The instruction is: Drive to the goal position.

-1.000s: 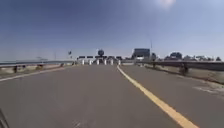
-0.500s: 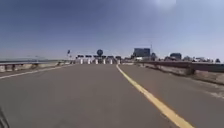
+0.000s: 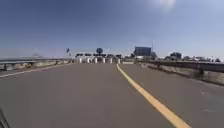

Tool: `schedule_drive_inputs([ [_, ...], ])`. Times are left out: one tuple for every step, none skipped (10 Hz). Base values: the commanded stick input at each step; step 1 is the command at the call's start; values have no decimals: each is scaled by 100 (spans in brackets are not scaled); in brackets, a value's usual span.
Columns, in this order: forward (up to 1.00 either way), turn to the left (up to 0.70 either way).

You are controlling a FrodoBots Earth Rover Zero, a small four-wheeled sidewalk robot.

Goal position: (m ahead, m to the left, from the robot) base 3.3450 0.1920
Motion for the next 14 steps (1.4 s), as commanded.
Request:
schedule_drive_inputs([
  [100,0],
  [100,0],
  [100,0],
  [100,0],
  [100,0],
  [100,0],
  [100,0],
  [100,0],
  [100,0],
  [100,0],
  [100,0],
  [100,0],
  [100,0],
  [100,0],
])
